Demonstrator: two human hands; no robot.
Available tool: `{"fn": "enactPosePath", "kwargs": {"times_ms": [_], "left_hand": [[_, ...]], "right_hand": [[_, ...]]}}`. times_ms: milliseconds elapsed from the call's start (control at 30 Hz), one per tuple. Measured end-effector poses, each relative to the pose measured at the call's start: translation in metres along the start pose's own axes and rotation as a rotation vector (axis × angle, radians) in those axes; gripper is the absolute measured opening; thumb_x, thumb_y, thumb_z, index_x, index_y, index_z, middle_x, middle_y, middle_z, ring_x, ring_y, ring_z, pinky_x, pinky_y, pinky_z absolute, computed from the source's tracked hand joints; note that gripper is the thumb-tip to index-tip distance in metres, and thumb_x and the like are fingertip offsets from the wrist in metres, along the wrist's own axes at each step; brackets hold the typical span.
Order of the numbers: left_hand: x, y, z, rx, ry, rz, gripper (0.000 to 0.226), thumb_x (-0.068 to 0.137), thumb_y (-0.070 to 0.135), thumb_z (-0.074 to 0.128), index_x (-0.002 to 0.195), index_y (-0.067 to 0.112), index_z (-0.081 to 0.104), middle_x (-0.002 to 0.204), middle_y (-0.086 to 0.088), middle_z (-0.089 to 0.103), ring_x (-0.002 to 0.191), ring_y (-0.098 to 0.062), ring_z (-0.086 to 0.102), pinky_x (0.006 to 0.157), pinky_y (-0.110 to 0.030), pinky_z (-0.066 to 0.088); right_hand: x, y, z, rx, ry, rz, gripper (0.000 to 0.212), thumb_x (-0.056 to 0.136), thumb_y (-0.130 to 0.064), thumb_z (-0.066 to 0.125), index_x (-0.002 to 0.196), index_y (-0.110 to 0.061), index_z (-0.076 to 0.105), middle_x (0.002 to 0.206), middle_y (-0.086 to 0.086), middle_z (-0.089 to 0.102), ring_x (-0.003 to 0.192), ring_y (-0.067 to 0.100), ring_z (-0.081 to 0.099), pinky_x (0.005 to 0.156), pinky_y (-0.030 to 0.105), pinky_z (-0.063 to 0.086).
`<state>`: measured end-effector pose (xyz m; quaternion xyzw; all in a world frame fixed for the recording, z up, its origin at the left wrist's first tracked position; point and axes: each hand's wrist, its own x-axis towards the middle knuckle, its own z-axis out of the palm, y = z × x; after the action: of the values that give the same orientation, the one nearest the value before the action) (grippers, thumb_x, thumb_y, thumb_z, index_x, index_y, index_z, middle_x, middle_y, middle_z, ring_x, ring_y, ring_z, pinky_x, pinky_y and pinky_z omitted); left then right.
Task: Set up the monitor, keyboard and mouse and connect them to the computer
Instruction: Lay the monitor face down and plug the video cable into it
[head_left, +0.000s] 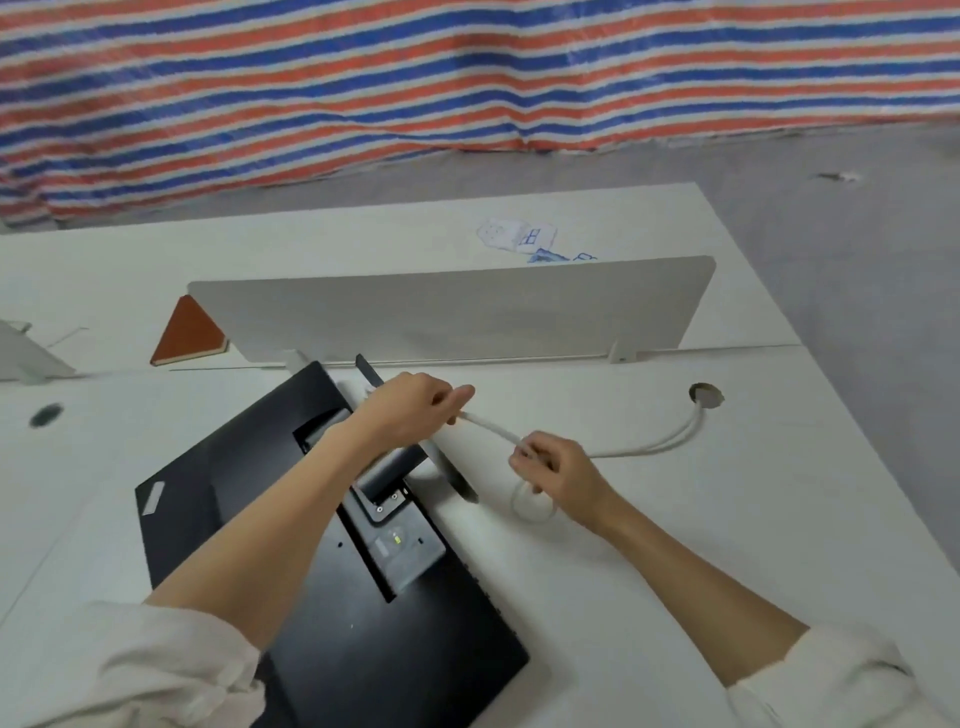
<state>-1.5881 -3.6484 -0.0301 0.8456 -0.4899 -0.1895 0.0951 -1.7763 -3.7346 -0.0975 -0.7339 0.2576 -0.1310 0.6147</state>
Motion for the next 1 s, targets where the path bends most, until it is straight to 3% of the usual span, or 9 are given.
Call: {"fn": "enactPosePath", "kwargs": {"times_ms": [133, 233, 333, 400, 500, 633, 767, 867, 1000], "left_hand": [[-0.002, 0.006, 0.001, -0.104, 0.167, 0.138, 0.04, 0.098, 0.041, 0.038, 0.084, 0.008, 0.055, 0.065, 0.0, 0.05, 0.065, -0.022, 0.05, 0.063, -0.035, 0.038], [0.011, 0.011, 0.007, -0.162, 0.303, 0.123, 0.03, 0.1, 0.032, 0.038, 0.091, 0.008, 0.054, 0.069, -0.002, 0.051, 0.074, -0.03, 0.053, 0.064, -0.037, 0.039], [0.026, 0.022, 0.012, -0.212, 0.46, 0.028, 0.028, 0.1, 0.032, 0.036, 0.091, 0.01, 0.052, 0.073, -0.003, 0.052, 0.075, -0.032, 0.053, 0.064, -0.037, 0.039], [0.035, 0.028, 0.017, -0.195, 0.514, -0.026, 0.03, 0.101, 0.033, 0.034, 0.092, 0.01, 0.052, 0.08, -0.007, 0.058, 0.077, -0.034, 0.054, 0.067, -0.04, 0.042], [0.049, 0.034, 0.032, -0.143, 0.561, -0.024, 0.031, 0.101, 0.032, 0.034, 0.093, 0.009, 0.053, 0.086, -0.009, 0.06, 0.079, -0.035, 0.056, 0.068, -0.04, 0.04], [0.06, 0.034, 0.06, -0.117, 0.578, 0.095, 0.03, 0.098, 0.028, 0.041, 0.097, 0.009, 0.063, 0.082, -0.008, 0.061, 0.074, -0.034, 0.058, 0.066, -0.039, 0.044], [0.064, 0.033, 0.085, 0.041, 0.583, 0.118, 0.029, 0.093, 0.023, 0.046, 0.105, 0.009, 0.068, 0.077, -0.006, 0.064, 0.07, -0.031, 0.06, 0.064, -0.035, 0.038], [0.064, 0.038, 0.092, 0.215, 0.335, 0.034, 0.033, 0.1, 0.025, 0.035, 0.123, 0.016, 0.057, 0.099, -0.004, 0.064, 0.093, -0.028, 0.056, 0.08, -0.037, 0.035], [0.063, 0.046, 0.105, 0.368, 0.042, -0.013, 0.045, 0.1, 0.037, 0.03, 0.143, 0.024, 0.03, 0.142, -0.002, 0.041, 0.133, -0.025, 0.034, 0.112, -0.054, 0.009]], "right_hand": [[0.023, -0.025, -0.036, -0.525, 0.461, -0.363, 0.013, 0.088, -0.013, 0.056, 0.088, -0.013, 0.069, 0.069, -0.005, 0.059, 0.059, 0.009, 0.046, 0.058, 0.022, 0.036], [0.044, -0.048, -0.063, -0.946, 0.644, -0.552, 0.02, 0.083, -0.026, 0.053, 0.075, -0.017, 0.069, 0.071, -0.002, 0.058, 0.07, 0.017, 0.05, 0.064, 0.025, 0.032], [0.053, -0.056, -0.08, -1.173, 0.697, -0.501, 0.009, 0.077, -0.02, 0.069, 0.069, -0.016, 0.067, 0.075, 0.001, 0.056, 0.068, 0.025, 0.054, 0.061, 0.028, 0.031], [0.049, -0.052, -0.087, -1.245, 0.634, -0.312, 0.005, 0.083, -0.016, 0.068, 0.082, -0.011, 0.066, 0.087, 0.006, 0.056, 0.072, 0.027, 0.056, 0.055, 0.027, 0.032], [0.045, -0.035, -0.102, -1.13, 0.591, 0.02, 0.022, 0.099, -0.021, 0.041, 0.107, -0.009, 0.058, 0.109, 0.009, 0.052, 0.088, 0.029, 0.057, 0.061, 0.03, 0.034], [0.057, -0.023, -0.115, -0.865, 0.767, -0.15, 0.014, 0.093, -0.009, 0.052, 0.099, 0.0, 0.062, 0.108, 0.015, 0.052, 0.077, 0.032, 0.057, 0.058, 0.029, 0.035], [0.076, 0.004, -0.118, -0.736, 0.748, -0.167, 0.014, 0.092, -0.003, 0.053, 0.102, 0.001, 0.062, 0.112, 0.015, 0.048, 0.071, 0.026, 0.054, 0.058, 0.032, 0.041], [0.077, 0.055, -0.114, -0.712, 0.567, 0.148, 0.027, 0.096, -0.006, 0.045, 0.12, -0.004, 0.056, 0.129, 0.014, 0.043, 0.093, 0.034, 0.059, 0.079, 0.039, 0.047], [0.057, 0.088, -0.11, -0.542, 0.238, 0.427, 0.051, 0.098, -0.007, 0.039, 0.147, -0.012, 0.026, 0.152, 0.009, 0.027, 0.136, 0.024, 0.033, 0.108, 0.029, 0.028]]}}
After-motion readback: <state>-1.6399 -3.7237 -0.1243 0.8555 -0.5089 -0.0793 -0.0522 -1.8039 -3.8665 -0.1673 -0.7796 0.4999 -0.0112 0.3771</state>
